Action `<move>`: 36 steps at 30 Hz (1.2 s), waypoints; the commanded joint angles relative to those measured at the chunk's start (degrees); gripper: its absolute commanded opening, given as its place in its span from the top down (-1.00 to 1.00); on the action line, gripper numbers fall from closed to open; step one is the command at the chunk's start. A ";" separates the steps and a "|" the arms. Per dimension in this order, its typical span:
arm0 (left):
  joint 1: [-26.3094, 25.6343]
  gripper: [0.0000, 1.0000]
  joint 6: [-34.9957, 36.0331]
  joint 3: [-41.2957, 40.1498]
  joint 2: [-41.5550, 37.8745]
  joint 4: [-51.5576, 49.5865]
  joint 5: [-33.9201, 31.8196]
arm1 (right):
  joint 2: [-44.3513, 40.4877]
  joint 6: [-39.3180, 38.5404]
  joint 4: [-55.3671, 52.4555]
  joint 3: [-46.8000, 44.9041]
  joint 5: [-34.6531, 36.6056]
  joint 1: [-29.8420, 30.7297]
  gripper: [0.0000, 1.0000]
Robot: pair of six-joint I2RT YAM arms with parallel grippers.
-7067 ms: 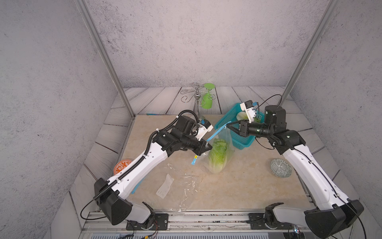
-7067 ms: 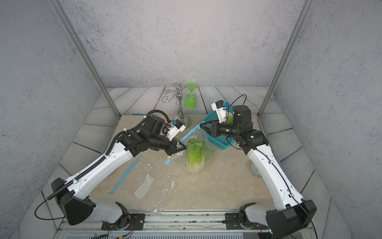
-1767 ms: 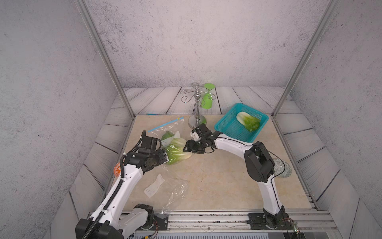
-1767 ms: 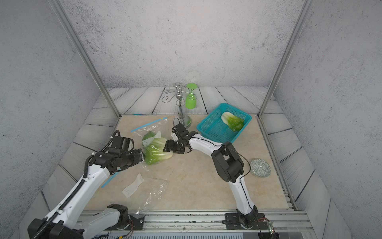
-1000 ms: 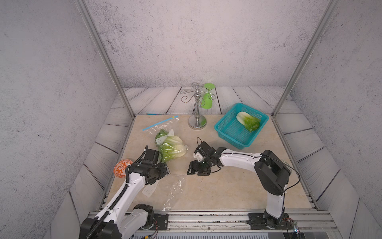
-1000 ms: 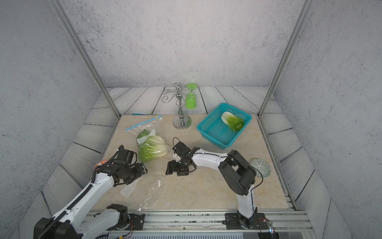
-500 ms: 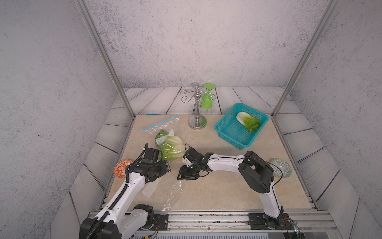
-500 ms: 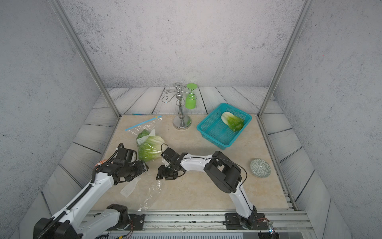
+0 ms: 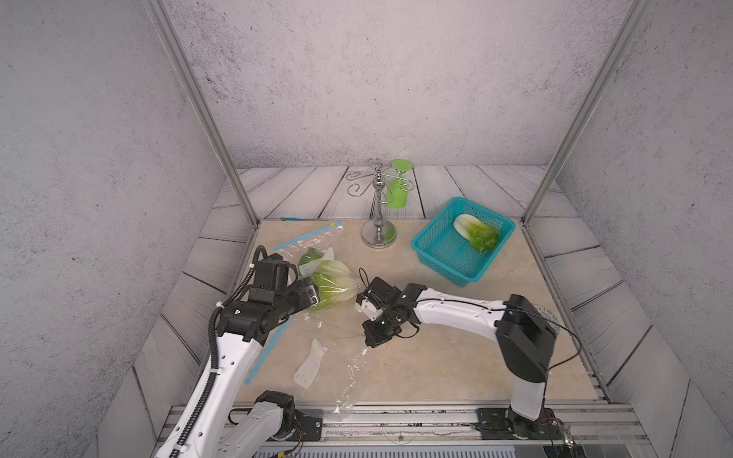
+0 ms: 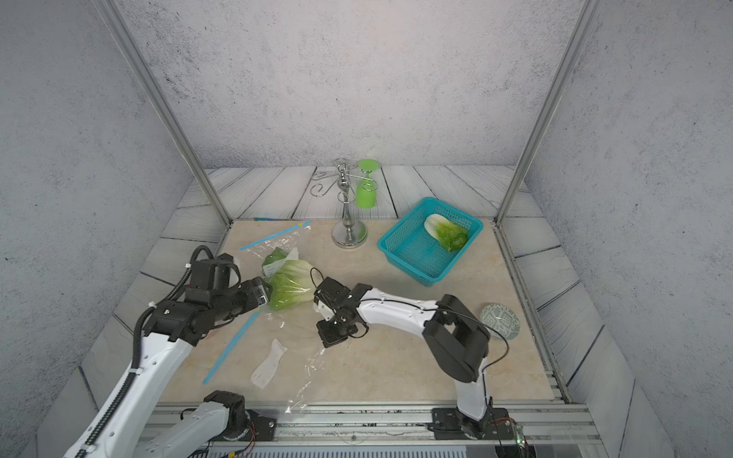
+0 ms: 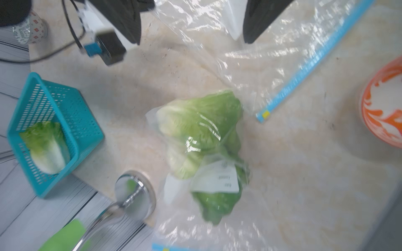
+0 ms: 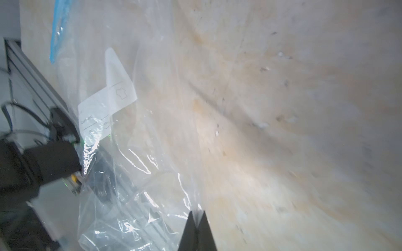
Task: Put the chinese cabbages into a zipper bag and zip it
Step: Move the zipper food storage bag to the center of the board, then pick up the zipper food storage bag at the center of the board.
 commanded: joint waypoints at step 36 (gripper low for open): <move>-19.73 -0.38 -9.40 -21.15 29.57 24.39 22.76 | -6.02 3.86 3.40 -20.07 4.68 -23.07 -0.16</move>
